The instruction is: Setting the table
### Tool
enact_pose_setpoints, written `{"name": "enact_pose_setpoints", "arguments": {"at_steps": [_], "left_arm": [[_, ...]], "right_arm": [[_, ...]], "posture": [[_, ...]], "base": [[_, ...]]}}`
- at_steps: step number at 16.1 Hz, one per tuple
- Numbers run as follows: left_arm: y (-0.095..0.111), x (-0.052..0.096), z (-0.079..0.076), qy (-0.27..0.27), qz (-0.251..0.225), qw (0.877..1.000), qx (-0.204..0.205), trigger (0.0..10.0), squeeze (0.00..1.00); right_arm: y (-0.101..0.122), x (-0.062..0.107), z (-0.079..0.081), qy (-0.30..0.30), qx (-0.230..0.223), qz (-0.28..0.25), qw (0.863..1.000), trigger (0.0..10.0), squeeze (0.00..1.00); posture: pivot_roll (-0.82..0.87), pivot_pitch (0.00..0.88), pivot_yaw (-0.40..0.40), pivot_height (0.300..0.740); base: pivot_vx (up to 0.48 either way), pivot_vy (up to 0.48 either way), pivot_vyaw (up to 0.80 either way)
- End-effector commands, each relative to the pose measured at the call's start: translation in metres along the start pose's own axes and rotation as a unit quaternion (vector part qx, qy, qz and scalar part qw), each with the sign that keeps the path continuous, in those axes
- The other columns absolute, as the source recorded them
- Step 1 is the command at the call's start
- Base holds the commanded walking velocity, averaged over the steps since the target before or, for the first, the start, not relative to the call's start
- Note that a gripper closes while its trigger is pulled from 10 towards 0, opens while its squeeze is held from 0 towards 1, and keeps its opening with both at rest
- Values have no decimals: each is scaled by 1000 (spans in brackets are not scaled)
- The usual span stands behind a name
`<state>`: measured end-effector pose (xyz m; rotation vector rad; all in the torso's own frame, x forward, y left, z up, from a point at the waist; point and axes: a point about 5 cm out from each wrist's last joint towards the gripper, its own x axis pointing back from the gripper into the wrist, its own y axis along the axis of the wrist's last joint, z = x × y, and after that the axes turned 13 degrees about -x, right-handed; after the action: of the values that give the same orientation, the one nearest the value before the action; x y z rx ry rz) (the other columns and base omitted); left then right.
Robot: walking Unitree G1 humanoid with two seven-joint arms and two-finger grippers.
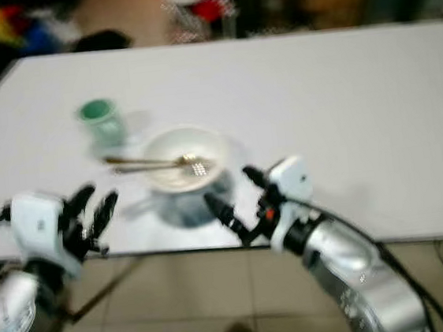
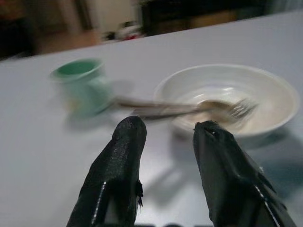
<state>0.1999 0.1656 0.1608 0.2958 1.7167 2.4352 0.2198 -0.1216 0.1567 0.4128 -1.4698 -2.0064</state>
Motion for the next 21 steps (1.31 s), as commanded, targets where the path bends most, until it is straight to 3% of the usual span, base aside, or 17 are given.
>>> {"name": "enact_pose_setpoints", "arguments": {"at_steps": [1,2,7,8,9,10,13,21], "left_arm": [[8,9,-1,38,-13,999,9,10000,1000],[10,13,-3,54,-14,998,30,10000,1000],[5,22,6,115,14,993,4,10000,1000],[5,21,10,122,16,992,5,10000,847],[4,19,11,114,21,993,8,10000,314],[3,18,11,111,23,994,4,10000,0],[-1,18,8,101,38,994,-7,10000,0],[-3,28,-1,78,51,996,-15,10000,0]], "right_arm": [[2,0,6,0,11,-16,1000,10000,1000],[1,0,9,-1,8,-22,1000,10000,1000],[1,0,12,2,11,-41,999,10000,1000],[2,0,10,-1,12,-47,999,10000,1000],[3,-1,7,-7,9,-53,999,10000,1000],[3,-2,5,-10,10,-55,998,10000,1000],[6,0,-1,-23,10,-62,998,10000,1000],[-1,2,1,-7,4,-49,999,10000,1000]], "posture": [[-45,23,80,740],[-40,18,81,740],[-37,7,74,740],[-34,6,71,740],[-34,4,72,740],[-34,4,72,740],[-43,4,81,740],[-35,9,71,740]], "base": [[0,0,800],[0,0,800],[0,0,800],[0,0,800],[0,0,800],[0,0,800],[0,0,800],[0,0,800]]}}
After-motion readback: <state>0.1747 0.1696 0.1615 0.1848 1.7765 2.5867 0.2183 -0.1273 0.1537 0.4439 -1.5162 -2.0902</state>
